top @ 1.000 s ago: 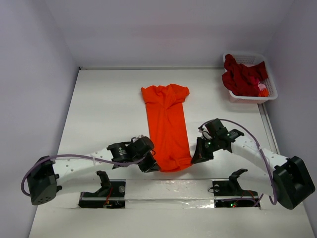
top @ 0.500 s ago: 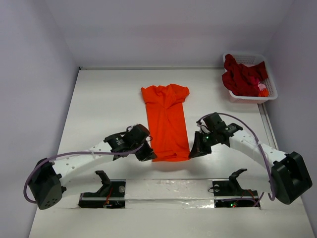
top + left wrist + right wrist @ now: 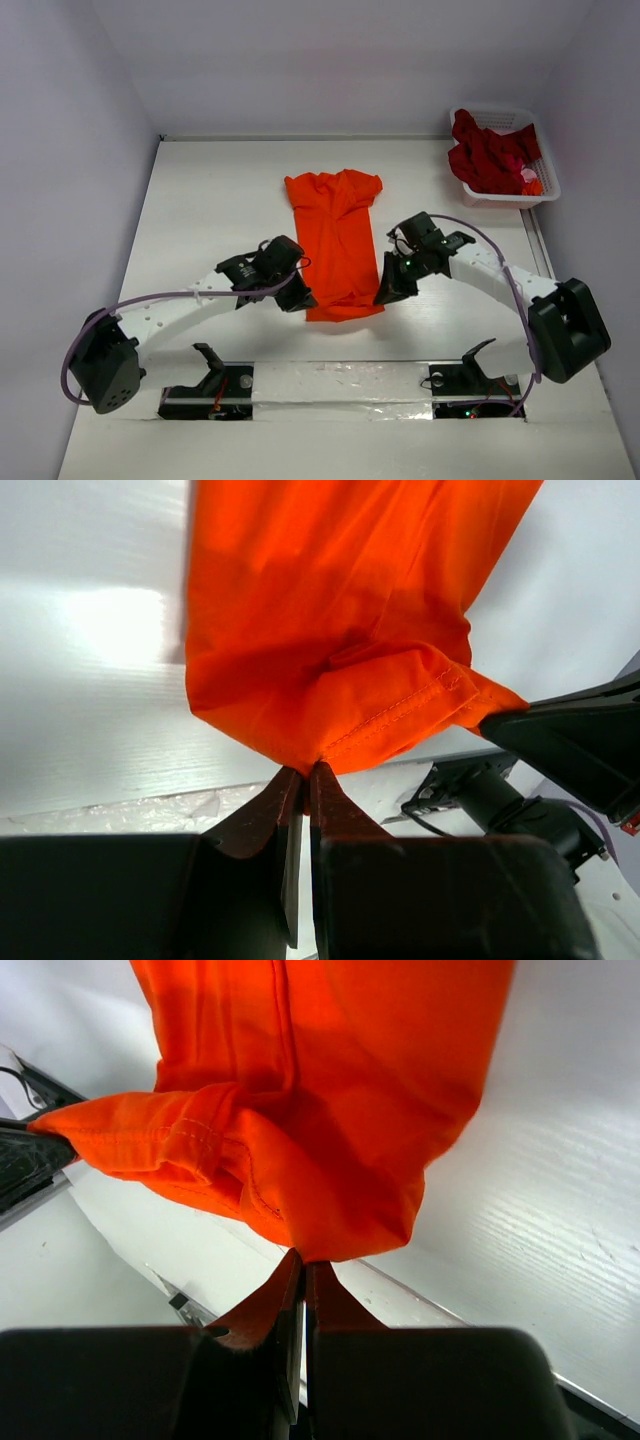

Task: Fold and stack the t-shirts
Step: Fold the folded rectangular tshirt in 1/3 of the way

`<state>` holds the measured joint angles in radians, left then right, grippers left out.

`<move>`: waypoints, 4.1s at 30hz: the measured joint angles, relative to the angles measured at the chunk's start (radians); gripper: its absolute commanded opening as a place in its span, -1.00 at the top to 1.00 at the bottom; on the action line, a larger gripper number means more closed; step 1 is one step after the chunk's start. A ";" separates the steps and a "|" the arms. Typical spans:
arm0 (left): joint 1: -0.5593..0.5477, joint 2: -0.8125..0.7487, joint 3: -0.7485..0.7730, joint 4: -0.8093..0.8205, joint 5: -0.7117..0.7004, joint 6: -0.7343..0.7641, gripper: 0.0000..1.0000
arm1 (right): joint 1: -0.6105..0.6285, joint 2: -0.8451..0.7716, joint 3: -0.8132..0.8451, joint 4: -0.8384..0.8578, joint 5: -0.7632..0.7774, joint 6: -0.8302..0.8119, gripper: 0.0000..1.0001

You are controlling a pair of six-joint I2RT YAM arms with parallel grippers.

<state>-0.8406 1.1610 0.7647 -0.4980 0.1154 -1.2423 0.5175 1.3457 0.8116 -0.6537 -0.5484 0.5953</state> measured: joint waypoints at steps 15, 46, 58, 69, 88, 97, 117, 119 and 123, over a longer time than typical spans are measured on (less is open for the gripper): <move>0.130 0.104 0.076 0.002 0.029 0.114 1.00 | -0.022 0.148 0.120 0.000 0.019 -0.034 1.00; 0.306 0.395 0.320 0.018 0.110 0.363 1.00 | -0.124 0.342 0.365 -0.045 0.072 -0.106 1.00; 0.333 0.413 0.325 0.018 0.120 0.396 1.00 | -0.125 0.398 0.383 -0.024 0.079 -0.100 1.00; 0.348 0.469 0.343 0.031 0.121 0.413 1.00 | -0.132 0.467 0.446 -0.001 0.085 -0.094 1.00; 0.383 0.557 0.471 0.027 0.124 0.461 1.00 | -0.151 0.545 0.568 0.000 0.100 -0.094 1.00; 0.391 0.579 0.470 0.034 0.125 0.469 1.00 | -0.156 0.586 0.568 0.002 0.100 -0.094 1.00; 0.435 0.618 0.447 0.105 0.120 0.465 0.35 | -0.165 0.718 0.756 -0.026 0.097 -0.111 0.72; 0.439 0.618 0.450 0.107 0.120 0.467 -0.02 | -0.169 0.725 0.789 -0.027 0.098 -0.113 0.27; 0.444 0.619 0.467 0.113 0.118 0.463 -0.37 | -0.178 0.725 0.813 -0.027 0.104 -0.124 -0.16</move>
<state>-0.3962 1.7802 1.2320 -0.3851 0.2333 -0.7795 0.3393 2.0708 1.6241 -0.6811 -0.4442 0.4709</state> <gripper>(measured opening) 0.633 0.510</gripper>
